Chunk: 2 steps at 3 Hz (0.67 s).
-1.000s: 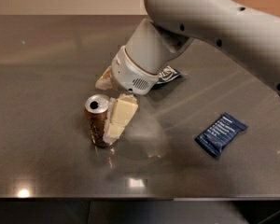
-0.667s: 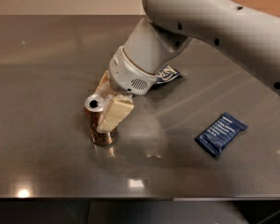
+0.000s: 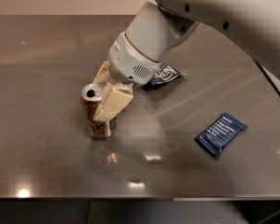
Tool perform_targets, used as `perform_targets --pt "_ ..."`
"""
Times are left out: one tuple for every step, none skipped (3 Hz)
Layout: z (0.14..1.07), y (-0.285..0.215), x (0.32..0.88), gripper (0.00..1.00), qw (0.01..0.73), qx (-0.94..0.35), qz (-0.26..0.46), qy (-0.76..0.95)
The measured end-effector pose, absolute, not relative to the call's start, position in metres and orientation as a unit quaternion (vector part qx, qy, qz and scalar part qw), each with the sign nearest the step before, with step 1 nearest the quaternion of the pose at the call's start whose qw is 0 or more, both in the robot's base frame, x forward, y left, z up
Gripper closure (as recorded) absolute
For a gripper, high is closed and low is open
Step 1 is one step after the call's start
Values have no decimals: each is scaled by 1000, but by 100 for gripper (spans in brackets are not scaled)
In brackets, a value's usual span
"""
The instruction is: Pick orange can
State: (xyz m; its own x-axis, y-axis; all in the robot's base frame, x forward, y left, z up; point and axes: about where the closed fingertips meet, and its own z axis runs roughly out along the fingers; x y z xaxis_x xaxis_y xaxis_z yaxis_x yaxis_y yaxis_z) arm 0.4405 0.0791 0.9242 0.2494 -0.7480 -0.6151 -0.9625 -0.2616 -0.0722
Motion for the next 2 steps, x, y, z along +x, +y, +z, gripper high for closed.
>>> perform_targets --pt "997 67 452 100 261 -746 249 559" --pt "997 67 452 100 261 -746 249 559"
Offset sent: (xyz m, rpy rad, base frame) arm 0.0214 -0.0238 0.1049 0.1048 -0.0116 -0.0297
